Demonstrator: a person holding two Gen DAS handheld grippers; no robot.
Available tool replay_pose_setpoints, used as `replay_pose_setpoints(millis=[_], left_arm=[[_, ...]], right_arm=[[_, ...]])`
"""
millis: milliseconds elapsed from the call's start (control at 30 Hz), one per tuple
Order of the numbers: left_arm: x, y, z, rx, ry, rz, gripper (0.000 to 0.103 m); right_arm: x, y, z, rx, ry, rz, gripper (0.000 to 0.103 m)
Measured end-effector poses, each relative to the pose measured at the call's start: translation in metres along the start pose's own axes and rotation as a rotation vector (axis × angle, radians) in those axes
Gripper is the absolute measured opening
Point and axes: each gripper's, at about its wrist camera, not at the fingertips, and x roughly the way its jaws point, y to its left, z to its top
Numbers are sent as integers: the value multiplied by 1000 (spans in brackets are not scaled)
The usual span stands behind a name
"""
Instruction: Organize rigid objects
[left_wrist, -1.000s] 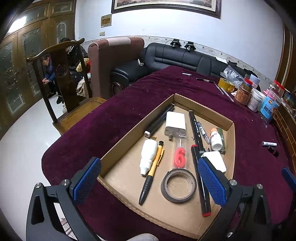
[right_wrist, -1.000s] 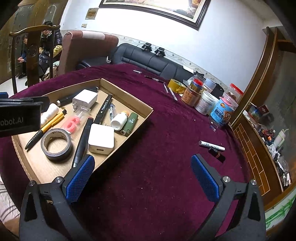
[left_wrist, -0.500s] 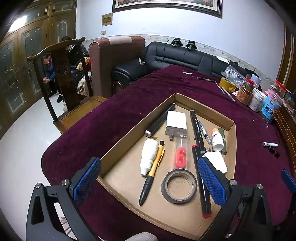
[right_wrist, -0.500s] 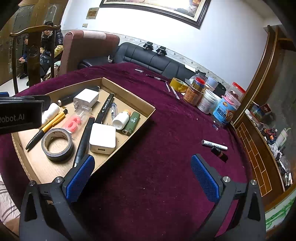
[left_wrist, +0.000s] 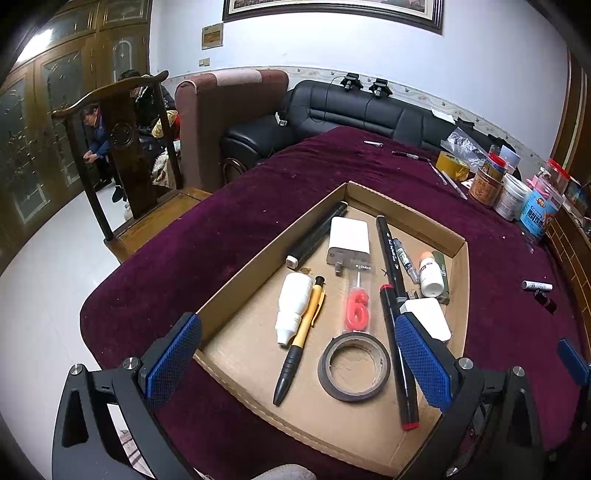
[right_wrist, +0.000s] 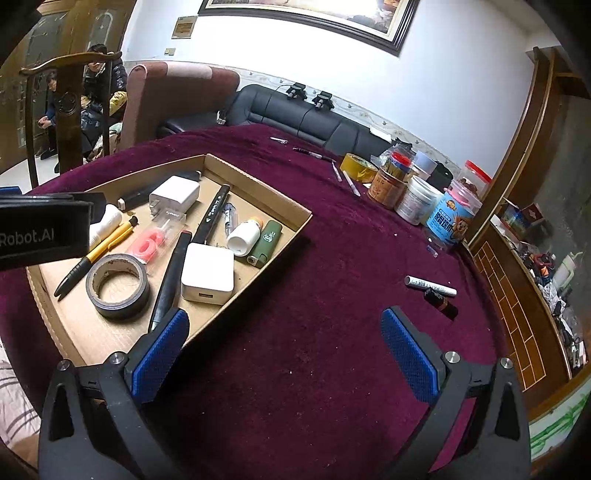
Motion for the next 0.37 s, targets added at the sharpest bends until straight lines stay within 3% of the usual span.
replay_pose_setpoints(millis=[267,367], left_arm=[[-3,-6,2,20,-6,27,102],[-4,-17,3,44,12,-1,102]], right_arm=[[-2,-3,-1,9,-8,5,103],[0,-13,-2,31,0,3,103]])
